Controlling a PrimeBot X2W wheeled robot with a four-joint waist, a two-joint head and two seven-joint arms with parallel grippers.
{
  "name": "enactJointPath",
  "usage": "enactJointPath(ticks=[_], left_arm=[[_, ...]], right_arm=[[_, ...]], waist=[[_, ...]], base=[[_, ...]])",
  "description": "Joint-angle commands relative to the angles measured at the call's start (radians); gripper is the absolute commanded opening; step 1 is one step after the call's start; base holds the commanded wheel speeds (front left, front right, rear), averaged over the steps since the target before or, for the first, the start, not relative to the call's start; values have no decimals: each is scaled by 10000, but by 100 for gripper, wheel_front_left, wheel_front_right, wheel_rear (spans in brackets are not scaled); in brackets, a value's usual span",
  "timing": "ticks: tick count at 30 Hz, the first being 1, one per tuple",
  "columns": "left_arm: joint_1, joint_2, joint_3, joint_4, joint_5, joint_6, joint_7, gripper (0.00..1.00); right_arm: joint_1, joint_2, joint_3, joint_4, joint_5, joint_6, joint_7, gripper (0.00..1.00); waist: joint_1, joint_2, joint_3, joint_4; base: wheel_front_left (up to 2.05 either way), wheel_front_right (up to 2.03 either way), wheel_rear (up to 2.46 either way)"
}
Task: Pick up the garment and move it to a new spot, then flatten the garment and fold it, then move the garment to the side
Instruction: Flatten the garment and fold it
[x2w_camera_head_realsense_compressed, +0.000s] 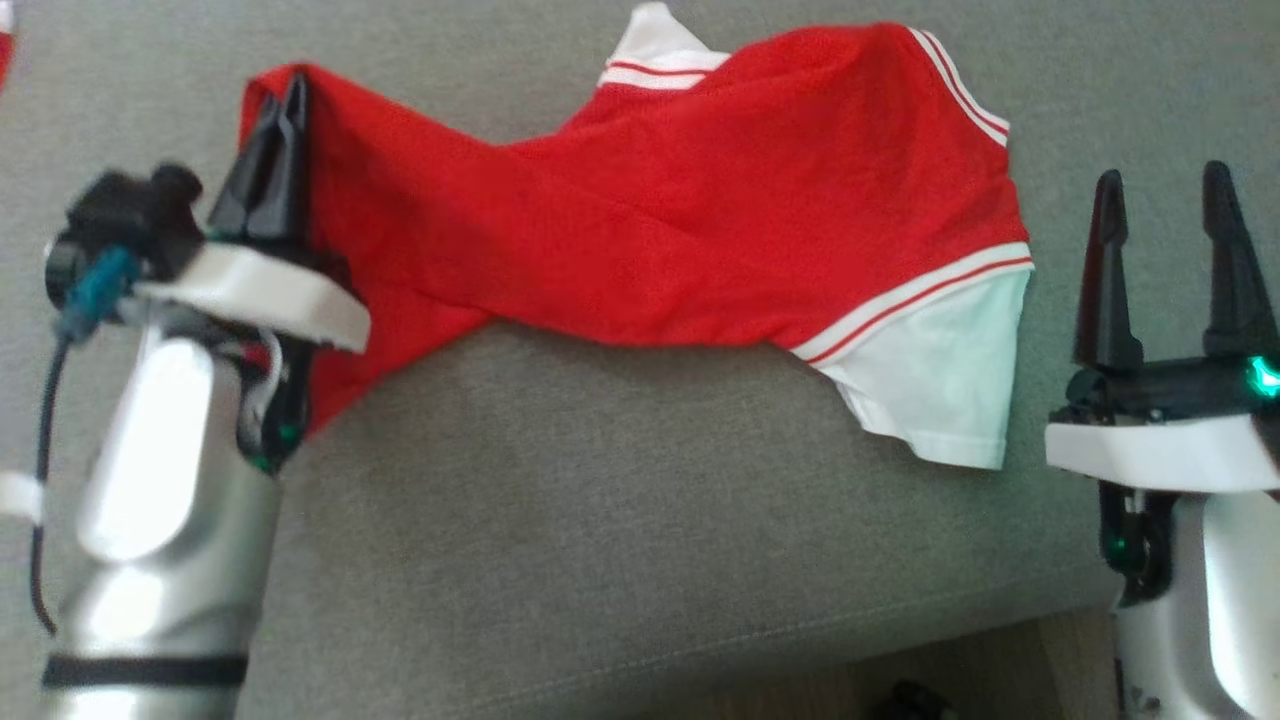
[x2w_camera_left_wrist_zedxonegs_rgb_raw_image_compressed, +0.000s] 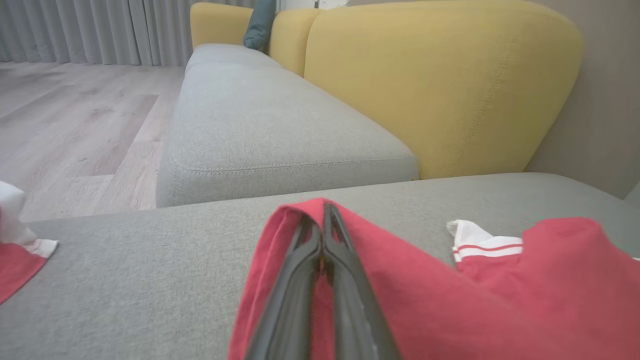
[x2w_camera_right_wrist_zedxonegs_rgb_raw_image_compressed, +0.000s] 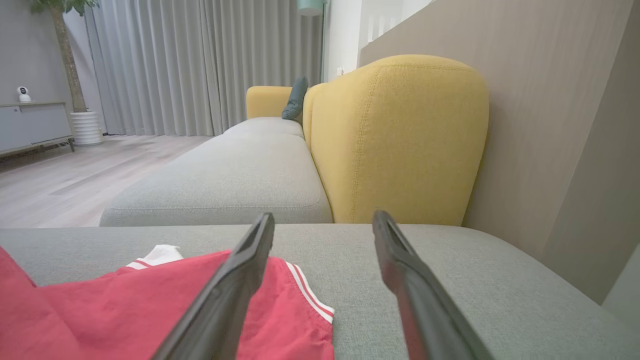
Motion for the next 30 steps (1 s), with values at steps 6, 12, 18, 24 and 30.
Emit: enactJointPath(ticks=[6,12,18,24,30], left_arm=[[-1557,246,510,1429,81,75,-186,19],[-1881,72,646,1880,163,48,-251,100],[-852,-405,890,660,229,-61,-255,100],[740,-966,316,650,-147,-316,-257,100],[999,-1118,302,1540,-614,-187,43,100]], right_arm=[[-474,-53,406,-206,190,65,-61,100],[-467,-53,279,-146,179,65,-61,100],[-314,-53,259,-58,118,65,-61,100],[-41,-53,375,105,-6,65,-61,100],[-23,-53,615,134,18,65,-61,100]], waist=[[-1,0,443,-403],[-1,0,341,-238],[-1,0,-171,281],[-1,0,-704,807],[-1,0,-798,779]], base=[[0,0,0],[0,0,0],[0,0,0],[0,0,0],[0,0,0]])
